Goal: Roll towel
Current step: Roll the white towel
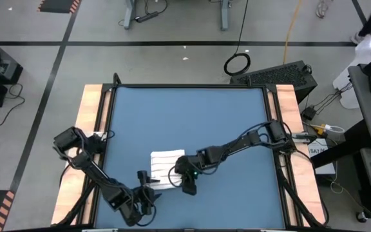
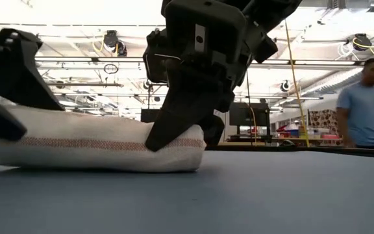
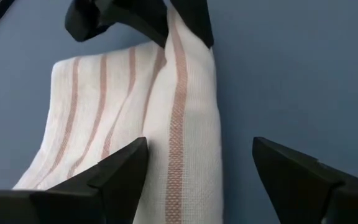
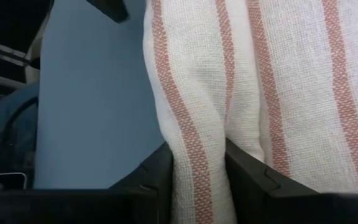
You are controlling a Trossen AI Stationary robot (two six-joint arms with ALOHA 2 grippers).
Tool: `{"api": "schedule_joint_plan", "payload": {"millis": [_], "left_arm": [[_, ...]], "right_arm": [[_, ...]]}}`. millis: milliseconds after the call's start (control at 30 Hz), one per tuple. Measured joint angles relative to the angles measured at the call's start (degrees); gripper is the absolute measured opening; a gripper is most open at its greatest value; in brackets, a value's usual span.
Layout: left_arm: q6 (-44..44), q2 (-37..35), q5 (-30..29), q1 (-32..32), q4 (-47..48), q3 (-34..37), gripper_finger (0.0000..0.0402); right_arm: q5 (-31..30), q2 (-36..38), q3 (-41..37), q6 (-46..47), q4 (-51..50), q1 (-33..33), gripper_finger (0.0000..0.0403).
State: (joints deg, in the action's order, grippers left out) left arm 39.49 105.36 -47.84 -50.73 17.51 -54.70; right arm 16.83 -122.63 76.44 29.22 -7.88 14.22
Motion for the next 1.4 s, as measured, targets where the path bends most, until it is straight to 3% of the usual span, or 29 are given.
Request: {"api": "schedule_joint_plan", "payload": {"millis": [200, 433, 633, 867, 1033, 1400], "left_arm": [[-0.92, 1.34, 0.03, 0.14, 0.03, -0.02, 0.0273], [4.05, 1.33, 1.25, 0.66, -0.02, 0.28, 0.0190], [9.56, 1.01, 6.16, 2.74, 0.50, 1.67, 0.0136], [9.18, -0.08, 9.46, 4.73, 0.64, 1.81, 0.0122], [9.13, -1.63, 14.23, 6.43, 0.59, 1.88, 0.0121], [6.92, -3.07, 25.40, 12.75, 0.62, 1.86, 0.0120]], "right_arm": [[1.30, 0.00, -0.05, 0.42, 0.01, -0.43, 0.0107], [2.07, 0.02, -0.11, 0.86, 0.41, -0.40, 0.0107], [-2.59, 1.29, -0.17, -4.23, 0.02, 1.21, 0.0126], [-14.80, 5.80, -0.52, -10.07, -3.01, 6.09, 0.0202], [-27.12, 7.15, -0.48, -15.73, -4.37, 11.24, 0.0243], [-46.10, 7.07, -0.25, -24.17, -3.20, 19.52, 0.0244]]}}
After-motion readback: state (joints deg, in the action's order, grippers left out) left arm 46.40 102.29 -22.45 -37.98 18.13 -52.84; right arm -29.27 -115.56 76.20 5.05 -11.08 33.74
